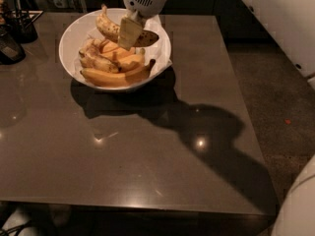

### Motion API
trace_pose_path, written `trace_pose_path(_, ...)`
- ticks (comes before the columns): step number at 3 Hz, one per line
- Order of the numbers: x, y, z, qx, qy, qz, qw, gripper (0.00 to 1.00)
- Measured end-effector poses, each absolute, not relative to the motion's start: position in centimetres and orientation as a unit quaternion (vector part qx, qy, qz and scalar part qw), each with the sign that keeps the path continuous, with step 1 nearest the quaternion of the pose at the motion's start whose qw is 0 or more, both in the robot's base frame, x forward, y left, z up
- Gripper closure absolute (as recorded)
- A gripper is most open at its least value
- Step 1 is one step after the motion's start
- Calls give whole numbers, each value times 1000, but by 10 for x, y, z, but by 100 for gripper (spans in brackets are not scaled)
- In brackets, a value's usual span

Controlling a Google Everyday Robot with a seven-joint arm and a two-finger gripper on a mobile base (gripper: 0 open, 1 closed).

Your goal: Pick banana from white bowl

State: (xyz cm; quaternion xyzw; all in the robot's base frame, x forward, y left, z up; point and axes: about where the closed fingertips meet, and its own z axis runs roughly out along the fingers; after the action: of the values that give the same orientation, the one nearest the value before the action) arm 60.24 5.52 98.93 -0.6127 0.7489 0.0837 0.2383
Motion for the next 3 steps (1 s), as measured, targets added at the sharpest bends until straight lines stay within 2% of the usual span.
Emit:
trace_pose_path(1, 578, 57, 1002, -613, 749, 89, 236, 100)
trace_pose_path(3, 492, 60, 1022, -592, 764, 117, 229, 100)
